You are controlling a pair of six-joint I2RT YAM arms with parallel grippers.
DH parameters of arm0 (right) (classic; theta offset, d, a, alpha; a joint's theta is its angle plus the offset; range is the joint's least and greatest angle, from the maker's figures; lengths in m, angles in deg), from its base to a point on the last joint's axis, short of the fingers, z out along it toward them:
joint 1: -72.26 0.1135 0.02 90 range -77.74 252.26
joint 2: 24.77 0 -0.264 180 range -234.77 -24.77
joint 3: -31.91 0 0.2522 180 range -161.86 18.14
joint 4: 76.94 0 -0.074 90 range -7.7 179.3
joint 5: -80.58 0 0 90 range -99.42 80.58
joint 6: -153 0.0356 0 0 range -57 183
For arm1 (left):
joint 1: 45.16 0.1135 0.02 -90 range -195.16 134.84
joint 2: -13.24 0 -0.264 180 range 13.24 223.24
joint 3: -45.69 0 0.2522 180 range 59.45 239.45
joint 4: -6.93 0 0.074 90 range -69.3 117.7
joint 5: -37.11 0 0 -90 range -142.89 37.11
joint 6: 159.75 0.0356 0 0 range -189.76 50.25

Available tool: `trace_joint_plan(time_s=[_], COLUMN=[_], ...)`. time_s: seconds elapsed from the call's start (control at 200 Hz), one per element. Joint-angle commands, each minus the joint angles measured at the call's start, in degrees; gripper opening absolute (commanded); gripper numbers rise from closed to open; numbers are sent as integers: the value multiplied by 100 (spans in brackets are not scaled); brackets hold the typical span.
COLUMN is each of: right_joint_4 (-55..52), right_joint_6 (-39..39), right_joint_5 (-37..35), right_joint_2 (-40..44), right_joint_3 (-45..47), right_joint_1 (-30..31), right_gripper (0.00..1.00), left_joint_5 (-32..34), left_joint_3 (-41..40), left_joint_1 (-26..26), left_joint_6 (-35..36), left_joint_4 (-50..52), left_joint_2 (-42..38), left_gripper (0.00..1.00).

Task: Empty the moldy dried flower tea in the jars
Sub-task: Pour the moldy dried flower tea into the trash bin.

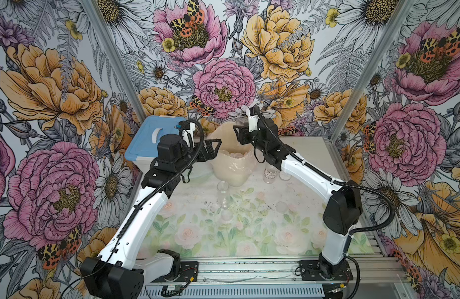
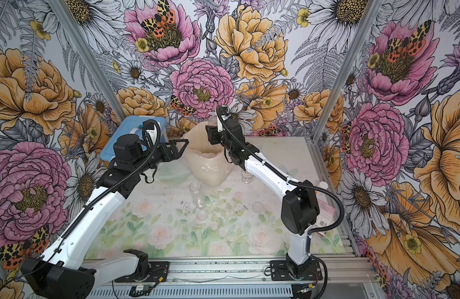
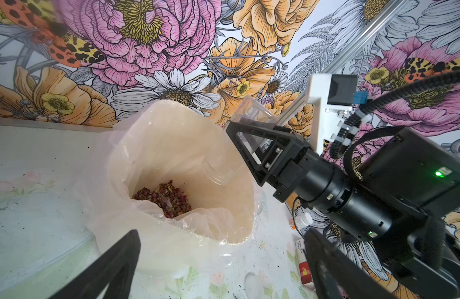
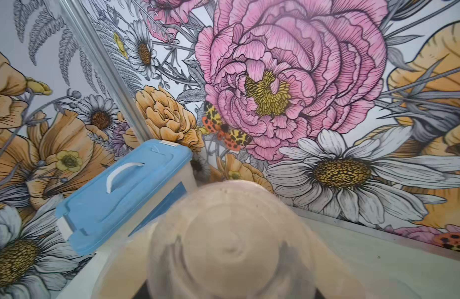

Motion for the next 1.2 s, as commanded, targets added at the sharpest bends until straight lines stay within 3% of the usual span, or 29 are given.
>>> trace_joint_plan(time_s=[0.0, 0.07, 0.19, 0.235, 0.315, 0.35, 0.44, 0.48, 0.57, 0.75, 0.976, 1.196], right_joint_4=[-104, -254, 468, 215, -358, -321, 83, 6, -198, 457, 1342, 2832], right_joint_6=[-414, -787, 868, 429, -745, -612, 514, 246, -554, 1890, 4253, 6231], right_joint_5=[-123, -633, 519, 415, -567, -621, 307, 260, -645, 569, 743, 892], right_joint_2=[-47, -35, 4, -33, -82, -48, -48, -62, -29, -3, 262, 485], right_joint_3=[-183, -234, 108, -34, -361, -320, -169, -219, -305, -134, 253, 1050], right_joint_1=[99, 282, -244, -154, 248, 246, -134, -104, 192, -499, -868, -943], right_gripper=[10, 13, 8, 8, 12, 13, 8, 8, 11, 8, 9, 9], left_joint_5=[46, 30, 52, 50, 30, 30, 46, 43, 3, -154, -710, -905], left_joint_3=[-78, -81, -104, -110, -109, -109, -123, -120, -120, -206, -385, 117], left_joint_1=[61, 61, 70, 70, 70, 74, 79, 78, 86, 86, 134, -221], left_joint_6=[-87, -86, -90, -92, -100, -100, -99, -108, -127, -188, -554, -1555], left_joint_4=[-160, -160, -160, -161, -169, -169, -174, -186, -220, -473, -1295, -1763], left_joint_2=[-99, -107, -138, -136, -125, -129, -134, -137, -111, -139, -61, 486], left_gripper=[99, 99, 99, 99, 99, 99, 99, 99, 99, 99, 99, 99])
